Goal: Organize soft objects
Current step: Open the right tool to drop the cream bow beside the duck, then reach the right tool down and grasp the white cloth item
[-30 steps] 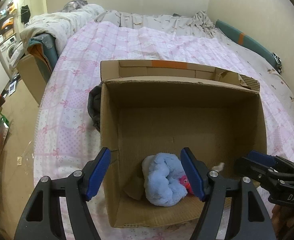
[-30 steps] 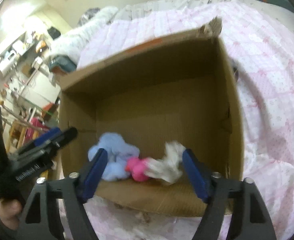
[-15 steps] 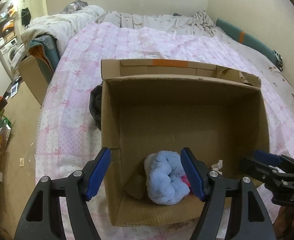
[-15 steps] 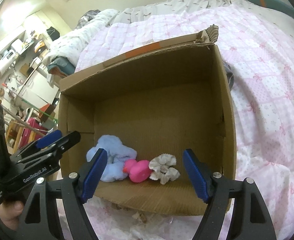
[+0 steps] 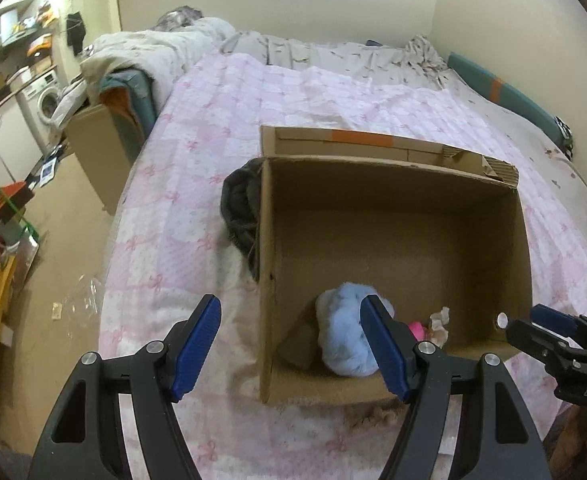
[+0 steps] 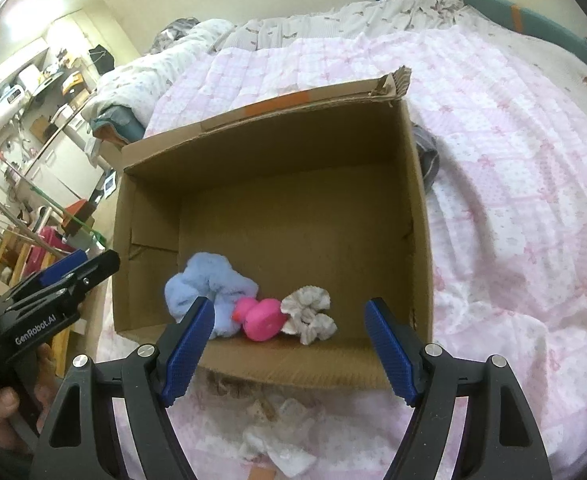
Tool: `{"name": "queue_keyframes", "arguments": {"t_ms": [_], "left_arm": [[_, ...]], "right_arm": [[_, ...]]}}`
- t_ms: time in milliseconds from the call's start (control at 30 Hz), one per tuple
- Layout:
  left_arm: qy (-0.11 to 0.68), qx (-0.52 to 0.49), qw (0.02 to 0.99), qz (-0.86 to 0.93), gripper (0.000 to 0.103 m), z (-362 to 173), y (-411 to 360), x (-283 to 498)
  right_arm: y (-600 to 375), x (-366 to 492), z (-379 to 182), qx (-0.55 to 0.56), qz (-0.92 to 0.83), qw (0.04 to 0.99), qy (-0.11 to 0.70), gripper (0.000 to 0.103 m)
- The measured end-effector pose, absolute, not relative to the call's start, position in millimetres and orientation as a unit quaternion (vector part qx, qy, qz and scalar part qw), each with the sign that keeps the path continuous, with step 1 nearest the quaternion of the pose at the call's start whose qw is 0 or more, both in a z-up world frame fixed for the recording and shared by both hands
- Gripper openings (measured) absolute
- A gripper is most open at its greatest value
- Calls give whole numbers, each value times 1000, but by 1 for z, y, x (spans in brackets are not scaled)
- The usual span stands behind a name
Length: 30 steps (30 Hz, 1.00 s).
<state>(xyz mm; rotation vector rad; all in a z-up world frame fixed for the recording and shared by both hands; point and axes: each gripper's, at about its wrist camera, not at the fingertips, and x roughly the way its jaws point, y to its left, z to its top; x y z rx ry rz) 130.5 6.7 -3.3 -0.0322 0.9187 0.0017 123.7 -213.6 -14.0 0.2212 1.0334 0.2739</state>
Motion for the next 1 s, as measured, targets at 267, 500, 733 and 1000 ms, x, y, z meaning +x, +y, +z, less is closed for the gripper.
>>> {"name": "queue_keyframes", "arguments": {"t_ms": [267, 500, 733, 1000], "left_arm": [[448, -31, 893, 12, 70, -2, 21, 100], [459, -55, 887, 21, 70, -2, 29, 68], [464, -61, 883, 25, 70, -4, 25, 49], [479, -52, 876, 26, 70, -13, 19, 45]], "right_arm": [[-224, 95, -5, 91, 116, 861, 487, 82], [-229, 72, -2, 106, 104, 862, 484, 82], [-230, 60, -4, 119, 95, 857, 492, 82], [-227, 55, -10, 117, 89, 854, 500, 82]]}}
